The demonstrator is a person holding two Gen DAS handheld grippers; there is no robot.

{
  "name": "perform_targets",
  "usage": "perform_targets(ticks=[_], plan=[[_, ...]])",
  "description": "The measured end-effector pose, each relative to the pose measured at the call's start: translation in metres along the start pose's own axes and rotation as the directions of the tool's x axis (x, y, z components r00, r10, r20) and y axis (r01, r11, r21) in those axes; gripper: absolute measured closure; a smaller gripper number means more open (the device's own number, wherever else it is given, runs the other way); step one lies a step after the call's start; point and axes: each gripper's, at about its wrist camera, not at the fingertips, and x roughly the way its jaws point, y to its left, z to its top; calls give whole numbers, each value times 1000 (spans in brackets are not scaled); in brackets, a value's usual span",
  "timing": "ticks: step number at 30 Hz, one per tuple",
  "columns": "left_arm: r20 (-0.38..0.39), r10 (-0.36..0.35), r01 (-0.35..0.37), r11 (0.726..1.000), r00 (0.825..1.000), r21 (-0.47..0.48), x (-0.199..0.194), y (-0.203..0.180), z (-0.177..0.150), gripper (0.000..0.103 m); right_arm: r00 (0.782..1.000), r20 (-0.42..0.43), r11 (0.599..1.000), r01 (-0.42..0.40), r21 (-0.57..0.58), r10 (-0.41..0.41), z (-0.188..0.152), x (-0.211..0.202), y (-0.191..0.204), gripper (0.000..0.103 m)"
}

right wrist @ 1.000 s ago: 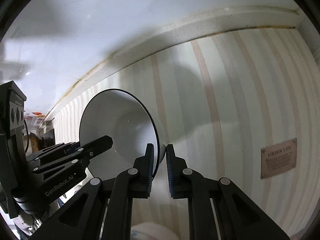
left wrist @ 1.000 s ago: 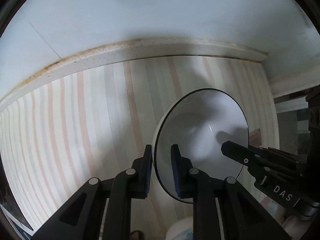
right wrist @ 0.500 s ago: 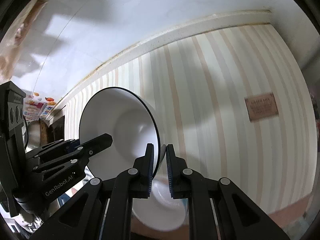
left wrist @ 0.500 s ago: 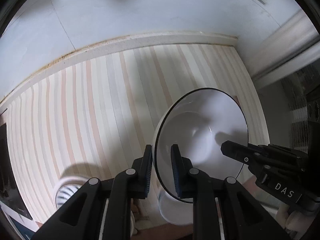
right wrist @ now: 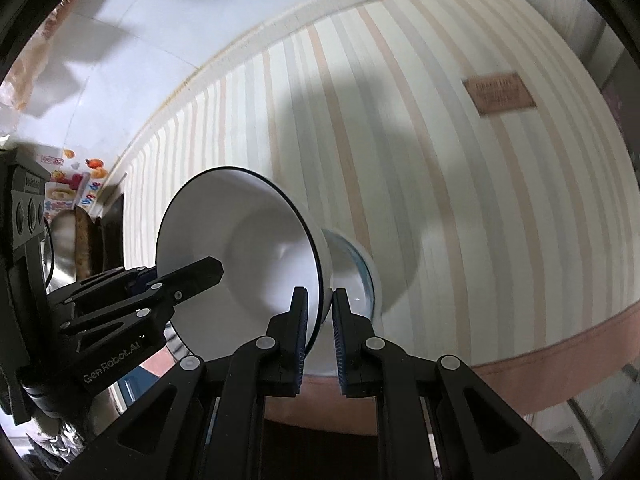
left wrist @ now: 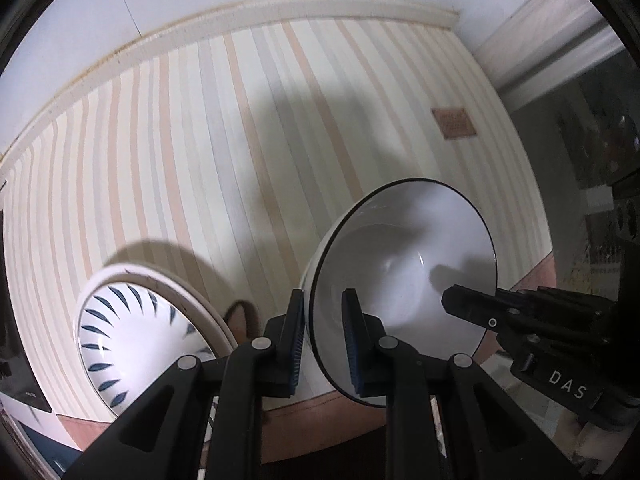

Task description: Organize plates and bowls

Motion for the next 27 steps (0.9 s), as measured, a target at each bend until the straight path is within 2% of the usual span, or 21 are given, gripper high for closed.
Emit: perform_targets(ticks=[6, 20, 27], plan=[[-44, 24, -23, 1000, 999, 17, 19, -3, -8, 87, 1000, -21, 1000, 20, 9, -19, -11, 11, -9, 89], [-41, 88, -86, 996, 995, 35, 21, -4, -2, 87, 999, -41, 1000, 28, 12, -27, -6, 19, -2, 86], [-54, 81, -80, 996, 995, 27, 24, -1, 1, 87, 998, -31, 999, 54, 4, -53, -8, 16, 0, 83]])
